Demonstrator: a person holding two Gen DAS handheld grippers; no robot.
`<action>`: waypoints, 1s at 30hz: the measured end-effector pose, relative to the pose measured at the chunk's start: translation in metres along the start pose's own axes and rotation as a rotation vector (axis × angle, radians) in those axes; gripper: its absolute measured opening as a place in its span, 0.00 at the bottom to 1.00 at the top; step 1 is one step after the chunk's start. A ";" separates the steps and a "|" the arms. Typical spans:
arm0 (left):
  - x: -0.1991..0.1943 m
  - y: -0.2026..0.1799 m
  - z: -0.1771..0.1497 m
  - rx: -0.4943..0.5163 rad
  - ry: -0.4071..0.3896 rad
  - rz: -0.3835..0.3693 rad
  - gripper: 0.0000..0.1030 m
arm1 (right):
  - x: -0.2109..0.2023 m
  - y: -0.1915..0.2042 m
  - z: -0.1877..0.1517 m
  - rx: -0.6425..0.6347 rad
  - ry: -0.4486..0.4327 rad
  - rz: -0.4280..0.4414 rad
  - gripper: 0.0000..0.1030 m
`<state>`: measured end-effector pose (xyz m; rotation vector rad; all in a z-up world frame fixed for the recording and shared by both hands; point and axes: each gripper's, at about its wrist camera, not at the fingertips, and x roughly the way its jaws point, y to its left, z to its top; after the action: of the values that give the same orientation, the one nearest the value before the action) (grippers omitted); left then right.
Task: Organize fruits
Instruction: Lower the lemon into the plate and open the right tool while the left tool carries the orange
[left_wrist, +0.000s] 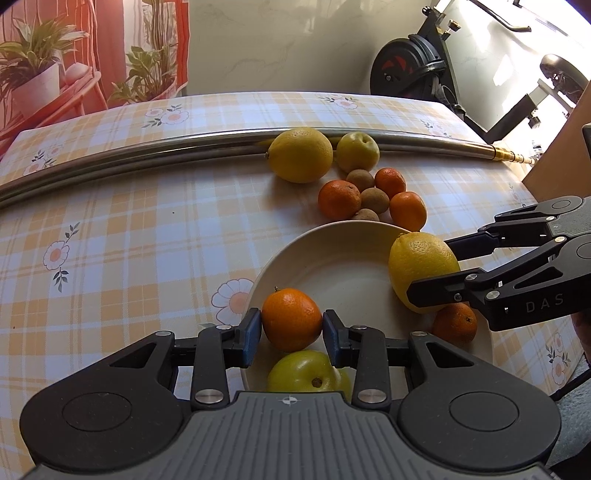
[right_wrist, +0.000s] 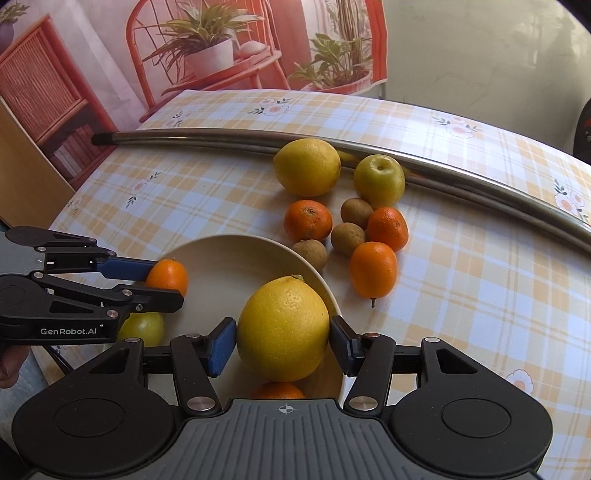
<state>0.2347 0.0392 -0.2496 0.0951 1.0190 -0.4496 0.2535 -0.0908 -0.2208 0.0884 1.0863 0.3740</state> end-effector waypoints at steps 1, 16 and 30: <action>0.000 0.001 0.000 0.001 0.001 -0.001 0.37 | 0.000 0.000 -0.001 0.001 0.003 0.000 0.50; -0.002 0.007 0.005 -0.065 -0.009 -0.029 0.41 | -0.011 -0.007 0.000 0.040 -0.032 0.032 0.50; -0.011 0.014 0.009 -0.109 -0.061 -0.037 0.43 | -0.026 -0.020 0.002 0.068 -0.099 0.000 0.47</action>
<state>0.2424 0.0528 -0.2370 -0.0348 0.9850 -0.4278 0.2499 -0.1179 -0.2024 0.1654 1.0015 0.3290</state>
